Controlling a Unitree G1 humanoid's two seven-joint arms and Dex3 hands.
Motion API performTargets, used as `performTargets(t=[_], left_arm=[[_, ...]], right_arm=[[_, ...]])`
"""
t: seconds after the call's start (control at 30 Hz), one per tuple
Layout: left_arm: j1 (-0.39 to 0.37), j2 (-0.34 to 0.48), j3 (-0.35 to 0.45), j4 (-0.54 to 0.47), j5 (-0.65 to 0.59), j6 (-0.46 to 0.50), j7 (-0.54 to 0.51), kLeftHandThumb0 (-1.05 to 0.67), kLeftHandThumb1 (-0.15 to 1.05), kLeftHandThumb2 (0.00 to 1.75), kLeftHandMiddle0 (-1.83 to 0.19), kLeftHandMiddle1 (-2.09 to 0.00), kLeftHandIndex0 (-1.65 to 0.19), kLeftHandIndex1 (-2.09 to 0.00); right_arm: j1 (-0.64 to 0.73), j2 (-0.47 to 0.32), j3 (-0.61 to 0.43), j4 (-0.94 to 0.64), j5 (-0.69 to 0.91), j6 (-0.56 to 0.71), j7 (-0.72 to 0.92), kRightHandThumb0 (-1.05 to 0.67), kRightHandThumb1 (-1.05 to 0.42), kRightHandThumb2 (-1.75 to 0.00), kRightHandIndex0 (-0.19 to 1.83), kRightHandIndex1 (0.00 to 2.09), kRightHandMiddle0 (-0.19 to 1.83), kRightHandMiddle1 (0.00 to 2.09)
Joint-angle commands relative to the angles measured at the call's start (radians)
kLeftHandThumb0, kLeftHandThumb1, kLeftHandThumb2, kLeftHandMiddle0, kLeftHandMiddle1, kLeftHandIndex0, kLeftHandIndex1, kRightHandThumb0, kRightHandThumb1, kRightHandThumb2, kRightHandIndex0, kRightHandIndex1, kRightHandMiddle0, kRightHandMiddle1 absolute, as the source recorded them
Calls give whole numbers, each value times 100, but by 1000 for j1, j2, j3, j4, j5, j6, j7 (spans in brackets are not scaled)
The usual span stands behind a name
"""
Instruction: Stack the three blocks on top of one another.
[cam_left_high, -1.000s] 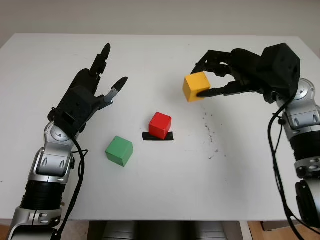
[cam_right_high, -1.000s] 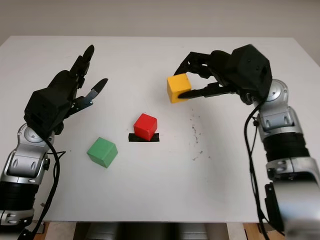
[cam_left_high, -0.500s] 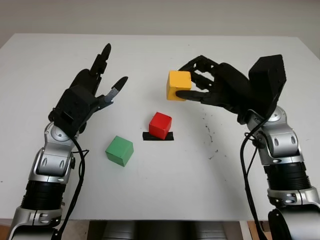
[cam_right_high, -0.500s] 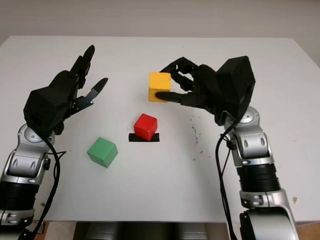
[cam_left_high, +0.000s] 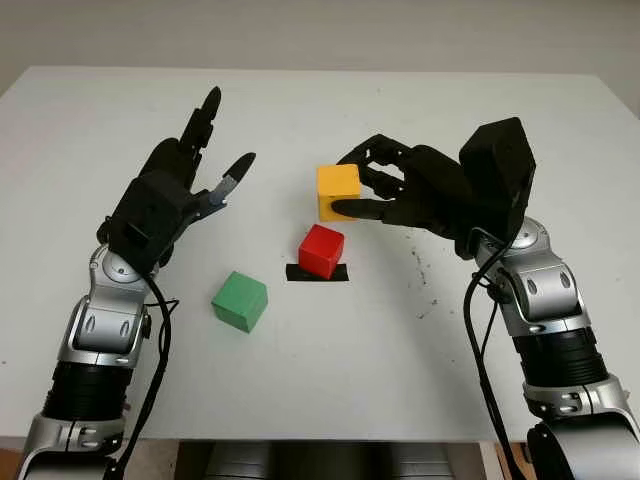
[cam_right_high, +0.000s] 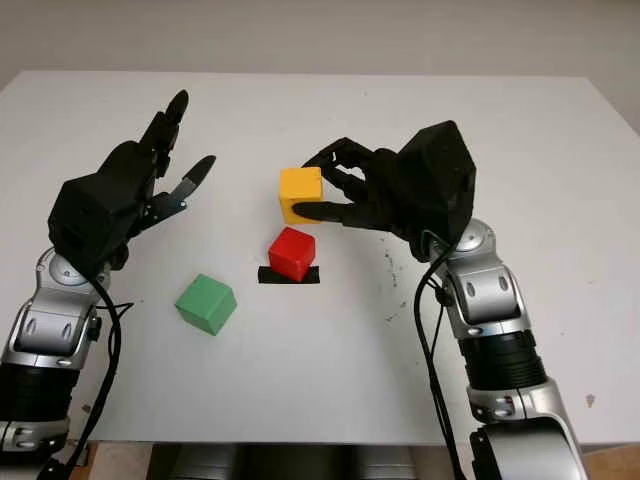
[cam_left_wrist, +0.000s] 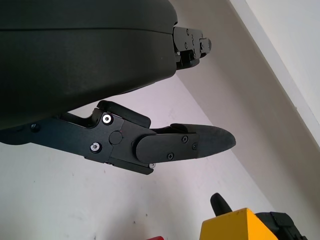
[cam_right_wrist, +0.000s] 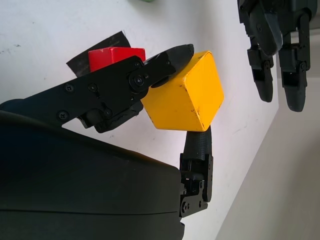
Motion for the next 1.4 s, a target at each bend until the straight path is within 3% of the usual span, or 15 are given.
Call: performTargets(t=[0.0, 0.73, 1.37], left_arm=[[4, -4, 4, -20, -2, 5, 7, -64, 105, 44, 13, -5, 9, -5], [8, -18, -2, -31, 11, 15, 15, -64, 105, 44, 13, -5, 8, -5], [9, -20, -3, -46, 10, 32, 18, -65, 105, 43, 13, -5, 9, -5]], right_arm=[[11, 7, 0, -35, -6, 8, -13, -42, -98, -5, 18, 7, 21, 168], [206, 183, -20, -90, -7, -103, -202, -45, -103, -6, 15, 5, 17, 166], [274, 243, -14, -90, -15, -115, -252, -48, -104, -6, 16, 5, 14, 172]])
